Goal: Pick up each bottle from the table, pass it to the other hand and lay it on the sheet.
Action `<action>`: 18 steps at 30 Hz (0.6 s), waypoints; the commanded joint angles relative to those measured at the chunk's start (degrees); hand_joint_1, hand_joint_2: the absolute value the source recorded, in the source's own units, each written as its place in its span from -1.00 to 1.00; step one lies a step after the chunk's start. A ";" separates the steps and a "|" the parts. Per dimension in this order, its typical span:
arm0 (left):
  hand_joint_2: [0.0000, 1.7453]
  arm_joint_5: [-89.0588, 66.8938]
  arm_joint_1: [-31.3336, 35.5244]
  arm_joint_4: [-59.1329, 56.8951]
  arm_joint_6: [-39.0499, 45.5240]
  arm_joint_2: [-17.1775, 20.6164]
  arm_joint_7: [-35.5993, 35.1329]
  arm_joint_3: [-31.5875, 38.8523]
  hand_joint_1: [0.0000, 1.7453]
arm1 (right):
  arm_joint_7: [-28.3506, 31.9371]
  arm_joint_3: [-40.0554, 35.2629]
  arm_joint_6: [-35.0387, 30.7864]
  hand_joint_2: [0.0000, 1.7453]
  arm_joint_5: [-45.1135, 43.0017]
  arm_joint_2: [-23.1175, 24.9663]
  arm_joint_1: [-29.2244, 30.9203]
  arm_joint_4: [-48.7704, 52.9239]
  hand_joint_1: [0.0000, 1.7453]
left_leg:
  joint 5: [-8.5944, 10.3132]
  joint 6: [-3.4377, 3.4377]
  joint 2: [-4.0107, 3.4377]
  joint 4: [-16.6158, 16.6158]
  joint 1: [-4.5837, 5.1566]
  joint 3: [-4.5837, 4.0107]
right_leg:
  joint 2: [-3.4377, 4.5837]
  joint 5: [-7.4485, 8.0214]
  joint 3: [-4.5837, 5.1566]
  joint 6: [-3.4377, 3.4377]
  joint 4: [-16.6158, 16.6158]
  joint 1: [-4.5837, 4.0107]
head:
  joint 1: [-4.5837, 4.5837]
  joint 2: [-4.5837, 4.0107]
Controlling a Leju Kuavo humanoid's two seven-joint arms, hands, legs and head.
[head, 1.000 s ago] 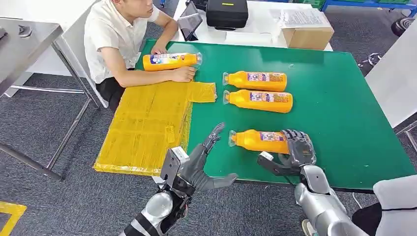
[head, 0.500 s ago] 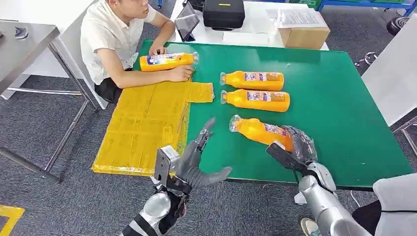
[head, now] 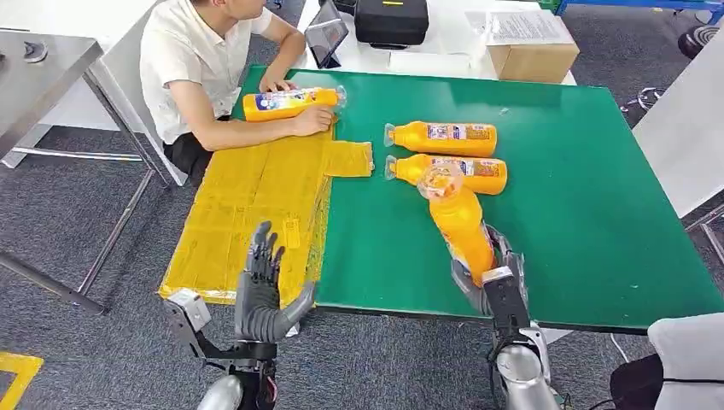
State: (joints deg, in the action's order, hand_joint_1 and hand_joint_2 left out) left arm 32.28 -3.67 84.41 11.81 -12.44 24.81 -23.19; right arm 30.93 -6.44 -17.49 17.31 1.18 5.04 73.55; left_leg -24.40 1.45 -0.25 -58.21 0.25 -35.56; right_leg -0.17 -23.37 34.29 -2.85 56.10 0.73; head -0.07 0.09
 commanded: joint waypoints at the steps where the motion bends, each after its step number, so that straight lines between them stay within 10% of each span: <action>1: 1.00 0.85 2.98 -6.27 -2.47 2.48 -1.02 -2.19 -1.00 | -0.46 -5.54 0.41 1.00 -0.30 1.67 3.50 -2.25 0.86 | -0.04 -0.12 -0.12 0.09 -0.03 0.24 | 0.14 -0.02 -0.16 0.12 -0.04 -0.02 | 0.00 0.00; 18: 1.00 -2.66 11.47 -17.56 -1.39 1.95 -5.05 -4.54 -1.00 | -2.60 -21.57 2.33 1.00 3.56 4.99 10.20 -13.77 1.00 | 0.01 -0.08 0.03 0.07 -0.04 0.15 | 0.01 -0.01 -0.11 0.07 -0.02 -0.03 | 0.00 0.00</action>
State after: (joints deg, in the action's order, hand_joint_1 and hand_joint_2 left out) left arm 31.61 1.65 75.72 7.91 -11.63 19.69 -26.23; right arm 28.09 -20.65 -15.48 21.09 4.98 10.67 68.31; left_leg -24.36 1.44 -0.17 -58.21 0.22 -35.58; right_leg -0.22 -23.37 34.31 -2.84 56.13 0.72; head -0.07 0.09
